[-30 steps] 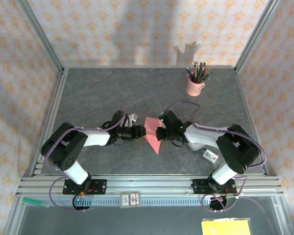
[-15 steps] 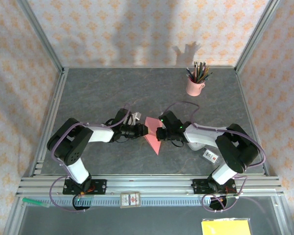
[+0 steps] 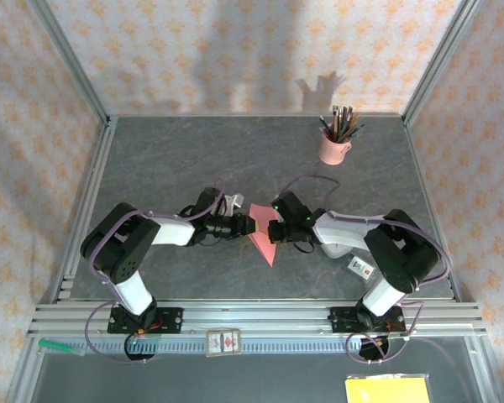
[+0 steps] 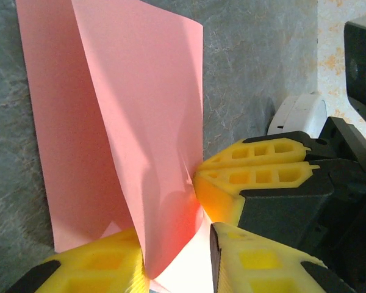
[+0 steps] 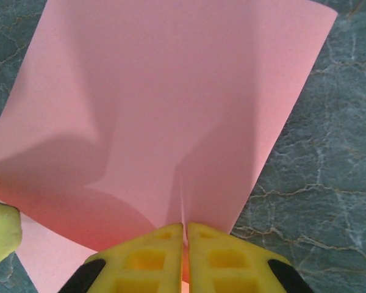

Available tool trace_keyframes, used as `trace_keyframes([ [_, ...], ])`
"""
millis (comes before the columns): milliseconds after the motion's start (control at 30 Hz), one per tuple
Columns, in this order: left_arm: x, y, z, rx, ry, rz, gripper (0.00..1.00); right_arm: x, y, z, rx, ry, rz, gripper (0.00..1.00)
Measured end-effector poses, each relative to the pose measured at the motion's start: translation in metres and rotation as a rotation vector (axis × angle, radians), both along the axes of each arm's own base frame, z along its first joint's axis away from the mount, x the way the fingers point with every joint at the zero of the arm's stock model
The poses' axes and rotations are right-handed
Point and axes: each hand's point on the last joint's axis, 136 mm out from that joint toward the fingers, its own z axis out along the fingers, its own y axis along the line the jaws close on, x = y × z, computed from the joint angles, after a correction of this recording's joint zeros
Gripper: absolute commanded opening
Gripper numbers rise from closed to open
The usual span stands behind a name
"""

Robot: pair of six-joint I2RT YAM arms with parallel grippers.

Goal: Fold a paper plane with a square sheet of paper (pick it up from the middle)
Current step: Fourth fold the wing at the center of the table.

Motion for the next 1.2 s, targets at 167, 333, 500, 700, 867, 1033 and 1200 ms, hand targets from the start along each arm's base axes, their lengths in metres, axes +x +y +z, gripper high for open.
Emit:
trace_keyframes([
  [167, 0.0, 0.0, -0.001, 0.006, -0.012, -0.01, 0.21, 0.003, 0.002, -0.001, -0.005, -0.002, 0.009, 0.11],
  [333, 0.0, 0.001, -0.002, 0.013, -0.014, -0.01, 0.11, 0.005, 0.005, 0.001, -0.007, -0.009, 0.019, 0.14],
  [500, 0.003, 0.005, -0.005, 0.035, -0.007, 0.028, 0.0, 0.012, 0.009, 0.009, -0.01, -0.033, 0.04, 0.19],
  [700, -0.002, 0.021, 0.0, 0.043, 0.03, 0.141, 0.0, 0.017, 0.01, 0.039, -0.002, -0.111, 0.073, 0.33],
  [867, -0.017, 0.039, 0.005, 0.013, 0.099, 0.262, 0.0, 0.017, 0.015, 0.087, 0.06, -0.243, 0.1, 0.43],
  [1033, -0.035, 0.06, 0.003, -0.023, 0.171, 0.397, 0.0, -0.009, 0.036, 0.089, 0.068, -0.306, 0.192, 0.54],
  [1200, -0.036, 0.068, 0.012, -0.054, 0.197, 0.473, 0.0, -0.039, 0.046, 0.069, 0.04, -0.321, 0.26, 0.53],
])
